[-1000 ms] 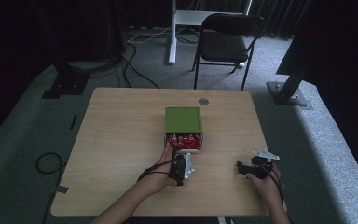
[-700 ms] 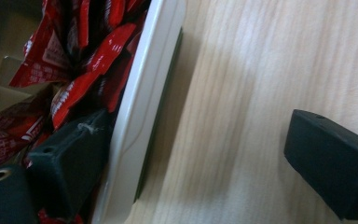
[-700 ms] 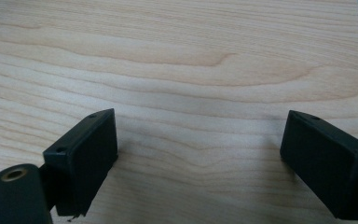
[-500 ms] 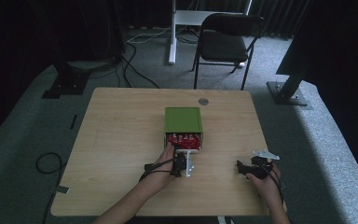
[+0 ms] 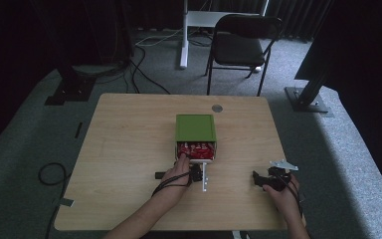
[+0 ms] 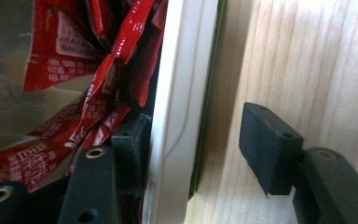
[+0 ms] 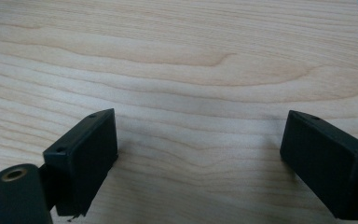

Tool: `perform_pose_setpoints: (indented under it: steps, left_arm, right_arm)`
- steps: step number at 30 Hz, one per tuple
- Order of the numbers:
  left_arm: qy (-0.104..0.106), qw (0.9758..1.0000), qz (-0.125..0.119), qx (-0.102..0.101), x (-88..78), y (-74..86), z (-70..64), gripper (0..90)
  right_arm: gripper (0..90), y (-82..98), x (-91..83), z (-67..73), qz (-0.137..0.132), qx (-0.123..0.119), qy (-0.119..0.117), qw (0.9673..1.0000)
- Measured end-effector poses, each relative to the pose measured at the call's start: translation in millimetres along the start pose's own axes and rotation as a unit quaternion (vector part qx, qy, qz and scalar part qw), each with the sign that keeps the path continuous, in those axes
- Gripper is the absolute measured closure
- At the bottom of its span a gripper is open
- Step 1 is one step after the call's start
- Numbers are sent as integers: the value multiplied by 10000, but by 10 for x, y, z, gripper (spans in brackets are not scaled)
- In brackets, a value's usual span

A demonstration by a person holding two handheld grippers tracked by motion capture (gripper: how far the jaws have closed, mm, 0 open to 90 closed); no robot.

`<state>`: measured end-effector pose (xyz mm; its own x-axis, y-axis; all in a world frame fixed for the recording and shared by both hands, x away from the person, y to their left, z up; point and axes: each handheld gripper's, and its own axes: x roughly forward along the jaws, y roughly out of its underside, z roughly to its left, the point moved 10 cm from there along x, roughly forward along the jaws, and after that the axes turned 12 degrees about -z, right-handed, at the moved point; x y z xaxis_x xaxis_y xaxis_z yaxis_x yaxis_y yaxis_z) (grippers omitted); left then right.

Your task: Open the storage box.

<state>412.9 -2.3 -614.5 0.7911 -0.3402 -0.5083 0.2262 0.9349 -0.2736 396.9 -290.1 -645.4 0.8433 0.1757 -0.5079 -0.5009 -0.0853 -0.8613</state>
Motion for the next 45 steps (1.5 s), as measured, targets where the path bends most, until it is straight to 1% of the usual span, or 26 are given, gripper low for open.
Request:
perform_pose_setpoints:
  steps: [2, 4, 5, 7, 8, 10, 11, 13, 16, 17, 25, 31, 38, 39, 43, 44, 45]
  left_arm:
    - [-41, 10000, 42, 54, 0, -1, 13, 513]
    - [-62, 10000, 52, 37, 1, -3, 20, 550]
    - [-103, 9999, 90, 35, 1, -4, 40, 550]
    - [-178, 9998, 118, 53, 7, -3, 55, 601]
    - [-210, 9997, 144, 49, 9, -3, 64, 643]
    - [-250, 9994, 165, 143, 21, -2, 75, 654]
    - [-292, 9993, 172, 164, 24, -2, 84, 673]
    - [-291, 9992, 191, 181, 20, -3, 90, 703]
    - [-272, 9993, 195, 175, 16, -3, 92, 708]
    - [-213, 9995, 199, 126, 12, -6, 96, 713]
    - [-210, 9995, 229, 96, 4, -15, 96, 717]
    - [-176, 9994, 261, 116, -6, -19, 92, 721]
    - [-175, 9995, 245, 90, -37, -32, 64, 721]
    - [-151, 9996, 249, 59, -48, -34, 59, 722]
    - [-115, 9996, 245, 110, -92, -48, 26, 722]
    - [-109, 9996, 249, 81, -104, -51, 18, 722]
    - [-107, 9996, 254, 101, -114, -53, 10, 722]
  right_arm:
    - [103, 0, 0, 0, 0, 1, 0, 10000]
    - [103, 0, 0, 0, 0, 0, 0, 10000]
    - [104, 0, 0, 0, 1, 1, 0, 10000]
    - [104, 0, 0, 0, 0, 1, 0, 10000]
    - [103, 0, 0, 0, 0, 1, 0, 10000]
    - [103, 0, 0, 0, 1, 1, 0, 10000]
    - [104, 0, 0, 0, 0, 0, 0, 10000]
    - [103, 0, 0, 0, 0, 1, 0, 10000]
    - [104, 0, 0, 0, 0, 1, 0, 10000]
    - [104, 0, 0, 0, -1, 1, 0, 10000]
    - [103, 0, 0, 0, 1, 1, 1, 10000]
    - [103, 0, 0, 0, 2, 3, 1, 10000]
    - [103, 0, 0, 0, 1, 1, 0, 10000]
    - [103, 0, 0, 1, 1, 3, 0, 10000]
    - [103, 0, 0, 1, 1, 2, 1, 10000]
    - [103, 0, 0, 1, 1, 4, 0, 10000]
    - [103, 0, 0, 1, 1, 4, 0, 10000]
